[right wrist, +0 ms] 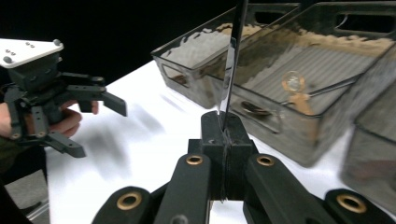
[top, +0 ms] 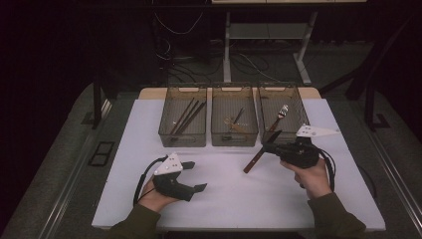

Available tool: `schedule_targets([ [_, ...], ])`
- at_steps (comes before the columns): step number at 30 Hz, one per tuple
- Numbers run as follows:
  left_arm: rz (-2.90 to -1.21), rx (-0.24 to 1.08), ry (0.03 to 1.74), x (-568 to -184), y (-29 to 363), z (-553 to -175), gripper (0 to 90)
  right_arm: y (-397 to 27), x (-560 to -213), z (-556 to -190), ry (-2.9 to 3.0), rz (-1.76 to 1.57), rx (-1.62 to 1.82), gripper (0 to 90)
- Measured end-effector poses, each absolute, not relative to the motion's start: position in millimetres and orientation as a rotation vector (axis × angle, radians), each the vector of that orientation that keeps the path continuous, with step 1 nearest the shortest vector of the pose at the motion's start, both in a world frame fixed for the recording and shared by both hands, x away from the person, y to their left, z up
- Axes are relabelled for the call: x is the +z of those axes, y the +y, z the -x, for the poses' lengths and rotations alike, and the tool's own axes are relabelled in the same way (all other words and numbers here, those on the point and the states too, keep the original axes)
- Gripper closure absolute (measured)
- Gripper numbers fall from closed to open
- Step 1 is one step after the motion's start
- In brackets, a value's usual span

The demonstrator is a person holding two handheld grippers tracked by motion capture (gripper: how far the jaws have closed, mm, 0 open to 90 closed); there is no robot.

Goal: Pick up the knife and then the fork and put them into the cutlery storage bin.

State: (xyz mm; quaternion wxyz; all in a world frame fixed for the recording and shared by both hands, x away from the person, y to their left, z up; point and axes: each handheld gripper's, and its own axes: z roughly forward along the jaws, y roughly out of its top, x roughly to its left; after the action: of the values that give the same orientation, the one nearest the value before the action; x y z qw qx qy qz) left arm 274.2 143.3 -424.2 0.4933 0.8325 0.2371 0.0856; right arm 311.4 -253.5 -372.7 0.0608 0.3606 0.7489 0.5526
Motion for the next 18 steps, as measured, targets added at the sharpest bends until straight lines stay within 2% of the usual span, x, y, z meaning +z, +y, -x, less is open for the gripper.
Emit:
schedule_targets([
  [11, -2.032, 0.211, 0.609, -435, 162, -268, 2.6, -287, -361, -315, 2.23, -1.132, 1.581, 89.8],
  [18, -2.063, 0.222, 0.59, -440, 160, -270, 0.0, -309, -351, -320, 2.192, -1.165, 1.529, 89.8],
])
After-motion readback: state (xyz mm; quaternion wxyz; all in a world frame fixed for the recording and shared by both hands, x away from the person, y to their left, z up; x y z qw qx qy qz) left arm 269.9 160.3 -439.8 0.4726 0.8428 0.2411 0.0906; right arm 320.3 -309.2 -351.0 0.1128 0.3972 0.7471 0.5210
